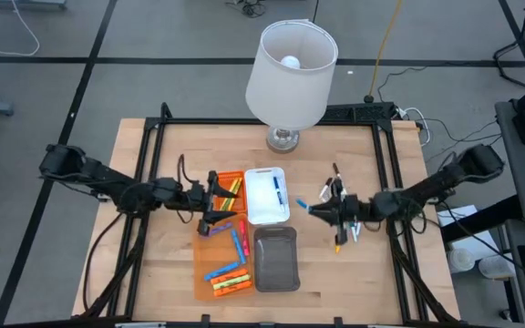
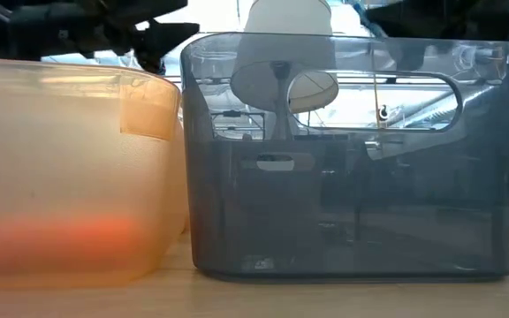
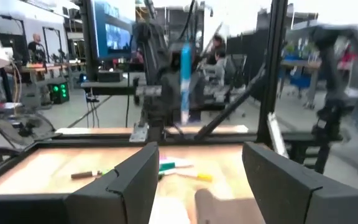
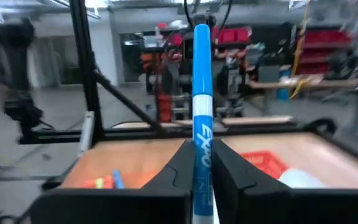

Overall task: Pick & Place Markers
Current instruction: Put the light blue marker pen into the white bin

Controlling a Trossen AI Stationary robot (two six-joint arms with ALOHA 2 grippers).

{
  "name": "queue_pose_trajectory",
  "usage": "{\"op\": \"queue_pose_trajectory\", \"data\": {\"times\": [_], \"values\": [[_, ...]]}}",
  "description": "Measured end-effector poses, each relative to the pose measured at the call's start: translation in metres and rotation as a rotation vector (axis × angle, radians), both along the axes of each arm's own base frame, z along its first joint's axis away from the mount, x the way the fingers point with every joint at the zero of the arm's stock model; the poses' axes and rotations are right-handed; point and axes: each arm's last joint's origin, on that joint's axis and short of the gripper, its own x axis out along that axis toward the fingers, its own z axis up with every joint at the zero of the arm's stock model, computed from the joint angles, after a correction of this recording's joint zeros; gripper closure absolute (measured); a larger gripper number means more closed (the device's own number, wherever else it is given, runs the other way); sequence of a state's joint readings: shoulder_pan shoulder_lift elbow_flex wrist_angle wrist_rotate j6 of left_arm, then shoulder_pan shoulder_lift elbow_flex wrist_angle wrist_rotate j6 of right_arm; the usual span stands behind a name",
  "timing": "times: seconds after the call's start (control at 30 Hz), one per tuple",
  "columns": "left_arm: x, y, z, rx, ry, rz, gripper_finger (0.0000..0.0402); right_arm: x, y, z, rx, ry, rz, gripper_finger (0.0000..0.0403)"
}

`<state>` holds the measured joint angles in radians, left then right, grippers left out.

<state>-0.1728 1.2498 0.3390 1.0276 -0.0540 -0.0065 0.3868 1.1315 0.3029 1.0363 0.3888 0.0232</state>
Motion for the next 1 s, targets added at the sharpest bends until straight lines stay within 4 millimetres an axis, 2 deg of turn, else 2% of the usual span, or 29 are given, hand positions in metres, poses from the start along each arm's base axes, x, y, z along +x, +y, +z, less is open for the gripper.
{"op": "queue_pose_trajectory", "data": {"times": [0.07,0.2,0.33,0.5,0.83,1.0], "values": [[0.012,-0.005,-0.004,0.04,0.03,-0.005,0.0165,0.005,0.012,0.006,-0.056,-0.008,-0.008,0.0385],[0.044,-0.02,-0.009,0.118,0.062,-0.037,0.0165,0.019,0.029,0.004,-0.152,0.028,0.018,0.0385],[0.08,-0.033,0.0,0.183,0.024,-0.045,0.0165,0.034,0.039,0.001,-0.227,0.052,0.019,0.0385],[0.116,-0.041,0.013,0.145,-0.017,-0.044,0.0165,0.043,0.043,-0.001,-0.266,0.072,-0.031,0.0384],[0.151,-0.045,0.007,0.136,-0.008,-0.033,0.0165,0.043,0.043,-0.001,-0.265,0.07,-0.026,0.0386],[0.156,-0.04,0.011,0.138,-0.024,-0.017,0.0165,0.043,0.043,-0.001,-0.266,0.071,-0.025,0.0386]]}}
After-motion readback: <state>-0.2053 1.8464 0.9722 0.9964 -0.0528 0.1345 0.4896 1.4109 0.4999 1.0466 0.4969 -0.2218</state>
